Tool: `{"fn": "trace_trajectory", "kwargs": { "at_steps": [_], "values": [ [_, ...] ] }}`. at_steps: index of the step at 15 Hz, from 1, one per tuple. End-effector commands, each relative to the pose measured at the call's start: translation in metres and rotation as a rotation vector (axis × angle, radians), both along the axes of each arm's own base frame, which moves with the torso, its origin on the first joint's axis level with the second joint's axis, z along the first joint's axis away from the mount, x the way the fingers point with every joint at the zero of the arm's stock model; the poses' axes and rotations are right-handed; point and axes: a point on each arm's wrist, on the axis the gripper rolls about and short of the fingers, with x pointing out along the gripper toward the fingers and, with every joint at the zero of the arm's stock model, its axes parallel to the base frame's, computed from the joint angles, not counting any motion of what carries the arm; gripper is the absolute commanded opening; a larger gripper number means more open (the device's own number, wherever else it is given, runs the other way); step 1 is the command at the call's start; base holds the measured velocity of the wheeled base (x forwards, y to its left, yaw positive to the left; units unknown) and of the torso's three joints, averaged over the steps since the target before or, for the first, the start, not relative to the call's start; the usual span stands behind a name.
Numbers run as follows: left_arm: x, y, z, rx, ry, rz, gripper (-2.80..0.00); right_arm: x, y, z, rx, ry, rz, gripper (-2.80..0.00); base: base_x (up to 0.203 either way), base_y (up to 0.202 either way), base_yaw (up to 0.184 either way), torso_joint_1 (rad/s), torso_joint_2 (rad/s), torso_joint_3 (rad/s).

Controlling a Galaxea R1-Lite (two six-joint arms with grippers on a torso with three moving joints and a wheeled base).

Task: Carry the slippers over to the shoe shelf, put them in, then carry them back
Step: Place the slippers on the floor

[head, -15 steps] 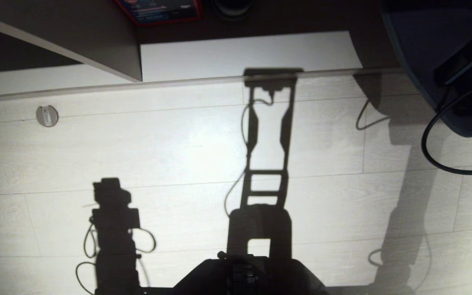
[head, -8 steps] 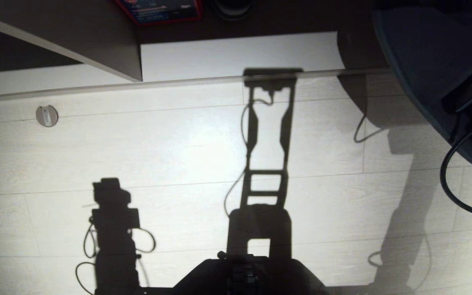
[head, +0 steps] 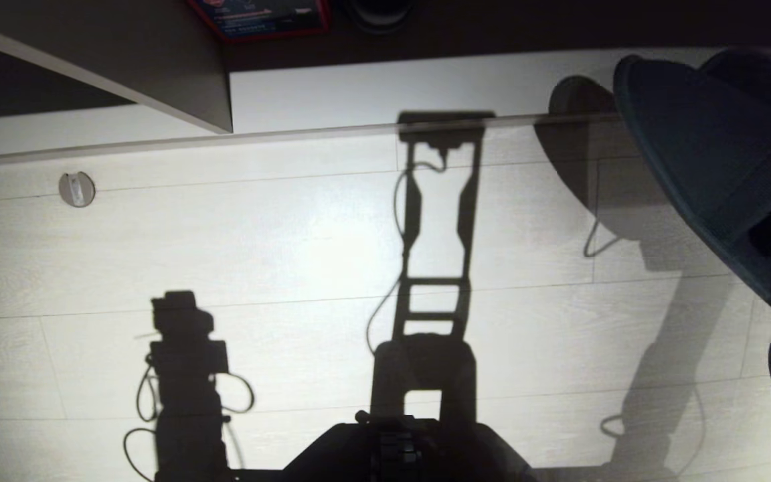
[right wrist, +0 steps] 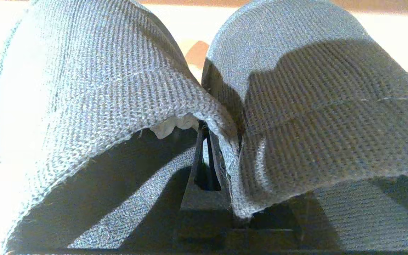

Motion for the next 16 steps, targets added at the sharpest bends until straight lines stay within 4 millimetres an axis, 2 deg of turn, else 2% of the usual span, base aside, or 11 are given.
{"fn": "trace_trajectory", "kwargs": {
  "at_steps": [1,4,7,10,11,13,16],
  "values": [
    [0.000,0.000,0.000,0.001,-0.001,0.000,-2.80,-0.023,0.000,-0.002,-0.002,-0.008,0.000,-2.80,0.000,0.000,0.000,0.000,0.00,0.000],
    [0.000,0.000,0.000,-0.001,-0.001,0.000,-2.80,-0.053,-0.002,-0.012,-0.005,0.038,-0.005,-2.80,0.000,0.000,0.000,0.000,0.00,0.000],
    [0.000,0.000,0.000,0.001,-0.001,0.002,-2.80,-0.062,-0.003,-0.024,-0.012,0.089,-0.014,-2.80,0.000,0.000,0.000,0.000,0.00,0.000],
    [0.000,0.000,0.000,-0.001,-0.001,0.002,-2.80,-0.111,-0.004,-0.037,-0.021,0.052,-0.031,-2.80,0.000,0.000,0.000,0.000,0.00,0.000],
    [0.000,0.000,0.000,-0.001,-0.001,0.002,-2.80,-0.119,-0.004,-0.046,-0.025,0.076,-0.036,-2.80,0.000,0.000,0.000,0.000,0.00,0.000],
    [0.000,0.000,0.000,-0.001,-0.001,0.000,-2.80,-0.122,-0.004,-0.057,-0.029,0.126,-0.044,-2.80,0.000,0.000,0.000,0.000,0.00,0.000],
    [0.000,0.000,0.000,-0.001,-0.001,0.000,-2.80,-0.148,-0.005,-0.080,-0.027,0.147,-0.063,-2.80,0.000,0.000,0.000,0.000,0.00,0.000]
  ]
}}
